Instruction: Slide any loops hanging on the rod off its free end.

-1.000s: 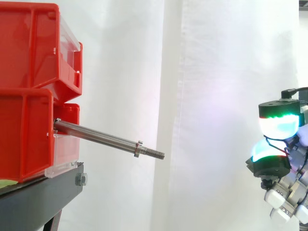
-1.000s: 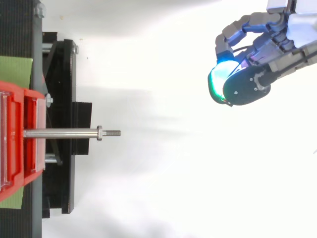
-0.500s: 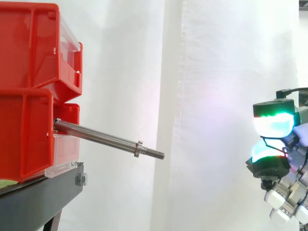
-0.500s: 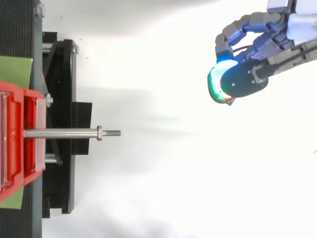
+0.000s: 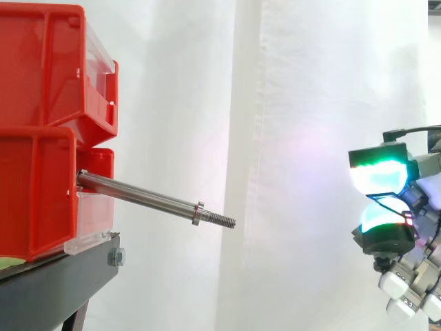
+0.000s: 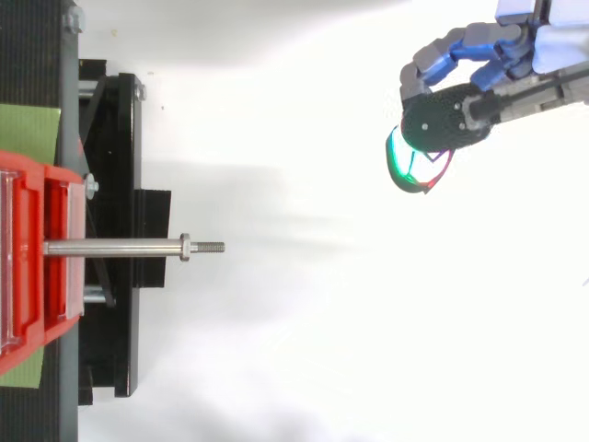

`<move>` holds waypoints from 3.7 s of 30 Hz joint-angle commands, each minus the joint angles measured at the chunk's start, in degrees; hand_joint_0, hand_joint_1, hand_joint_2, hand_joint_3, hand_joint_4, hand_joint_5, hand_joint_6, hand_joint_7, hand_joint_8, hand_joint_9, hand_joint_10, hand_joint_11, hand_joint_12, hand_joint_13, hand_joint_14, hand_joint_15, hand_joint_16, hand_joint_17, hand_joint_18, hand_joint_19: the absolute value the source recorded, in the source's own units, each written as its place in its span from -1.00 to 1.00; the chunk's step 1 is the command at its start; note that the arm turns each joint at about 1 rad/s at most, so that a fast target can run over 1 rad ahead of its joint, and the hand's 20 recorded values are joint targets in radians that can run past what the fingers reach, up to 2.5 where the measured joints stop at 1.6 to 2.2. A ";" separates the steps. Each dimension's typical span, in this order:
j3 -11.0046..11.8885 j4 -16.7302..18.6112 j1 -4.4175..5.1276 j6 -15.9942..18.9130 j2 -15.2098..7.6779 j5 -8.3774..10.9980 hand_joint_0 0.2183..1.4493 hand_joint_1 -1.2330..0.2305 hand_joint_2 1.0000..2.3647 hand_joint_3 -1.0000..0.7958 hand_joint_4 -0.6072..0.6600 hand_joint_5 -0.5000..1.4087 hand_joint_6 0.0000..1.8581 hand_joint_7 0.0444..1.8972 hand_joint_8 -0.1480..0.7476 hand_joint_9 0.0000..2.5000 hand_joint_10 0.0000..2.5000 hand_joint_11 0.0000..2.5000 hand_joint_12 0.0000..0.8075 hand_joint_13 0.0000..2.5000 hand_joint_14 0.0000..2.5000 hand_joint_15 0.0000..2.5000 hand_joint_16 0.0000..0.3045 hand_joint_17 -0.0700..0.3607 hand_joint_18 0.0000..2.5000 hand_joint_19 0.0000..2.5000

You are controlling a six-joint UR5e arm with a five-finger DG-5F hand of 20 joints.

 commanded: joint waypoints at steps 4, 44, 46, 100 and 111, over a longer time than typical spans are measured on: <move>0.07 0.09 -0.02 -0.03 0.06 0.00 -0.39 -0.23 -0.98 -0.20 0.15 -0.64 -0.16 0.35 -0.14 -0.49 -1.00 -0.90 -0.42 -0.63 -1.00 -0.95 -0.81 -0.38 -0.69 -0.76; -0.28 2.90 1.65 -12.42 2.96 7.82 -0.26 -0.43 -1.00 -0.44 0.12 -0.66 -0.14 0.24 -0.18 -0.54 -1.00 -0.91 -0.39 -0.63 -1.00 -1.00 -0.79 -0.34 -0.61 -0.81; -0.28 2.64 1.74 -12.86 2.96 7.91 -0.24 -0.44 -1.00 -0.44 0.11 -0.67 -0.13 0.21 -0.18 -0.54 -1.00 -0.92 -0.39 -0.63 -1.00 -1.00 -0.79 -0.34 -0.61 -0.82; -0.19 1.14 1.47 -12.51 2.96 7.56 -0.61 -0.08 -1.00 -0.44 0.23 -0.65 -0.20 0.19 -0.12 -0.51 -1.00 -0.92 -0.33 -0.60 -1.00 -0.98 -0.76 -0.30 -0.60 -0.78; -0.19 1.06 1.74 -12.60 2.96 7.82 -0.36 -0.04 -0.99 -0.32 0.14 -0.63 -0.22 0.28 -0.20 -0.49 -1.00 -0.91 -0.44 -0.61 -1.00 -0.96 -0.81 -0.38 -0.65 -0.75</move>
